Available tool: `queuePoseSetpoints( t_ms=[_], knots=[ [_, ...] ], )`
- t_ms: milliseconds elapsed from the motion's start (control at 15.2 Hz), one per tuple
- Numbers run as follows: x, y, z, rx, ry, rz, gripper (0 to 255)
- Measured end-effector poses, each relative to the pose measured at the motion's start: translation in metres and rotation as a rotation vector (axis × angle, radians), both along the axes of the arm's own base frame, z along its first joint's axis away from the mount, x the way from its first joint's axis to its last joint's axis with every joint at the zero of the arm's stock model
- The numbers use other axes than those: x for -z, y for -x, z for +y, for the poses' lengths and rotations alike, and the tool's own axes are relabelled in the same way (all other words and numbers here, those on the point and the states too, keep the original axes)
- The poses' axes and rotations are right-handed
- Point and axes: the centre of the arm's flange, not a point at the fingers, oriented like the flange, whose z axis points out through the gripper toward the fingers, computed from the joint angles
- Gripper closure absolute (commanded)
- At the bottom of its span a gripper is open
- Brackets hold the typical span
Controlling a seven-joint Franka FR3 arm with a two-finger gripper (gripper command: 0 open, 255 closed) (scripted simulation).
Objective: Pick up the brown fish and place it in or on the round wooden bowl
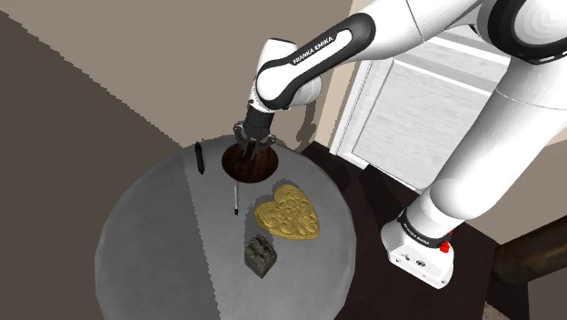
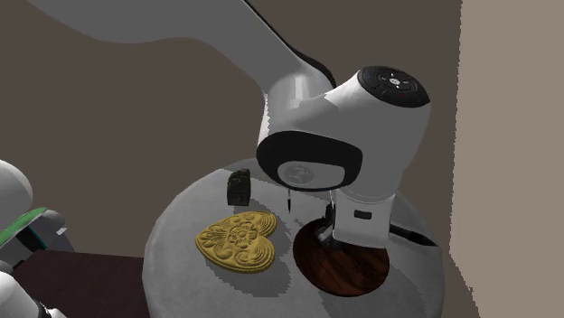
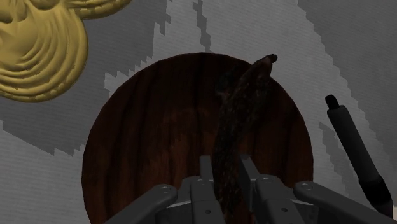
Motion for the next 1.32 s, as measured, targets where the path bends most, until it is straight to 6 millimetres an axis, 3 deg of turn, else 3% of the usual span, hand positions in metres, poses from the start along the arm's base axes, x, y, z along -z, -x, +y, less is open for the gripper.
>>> queuePoseSetpoints(
  t_ms=[396,462,858,1122,1320],
  knots=[
    [0.003,0.000,0.000,0.000,0.000,-0.001,255],
    [0.003,0.000,0.000,0.000,0.000,-0.001,0],
    [0.003,0.000,0.000,0.000,0.000,-0.001,0],
    [-0.033,-0.002,-0.013,0.001,0.000,-0.002,0],
    [-0.043,0.000,-0.015,0.000,0.000,-0.001,0]
  ],
)
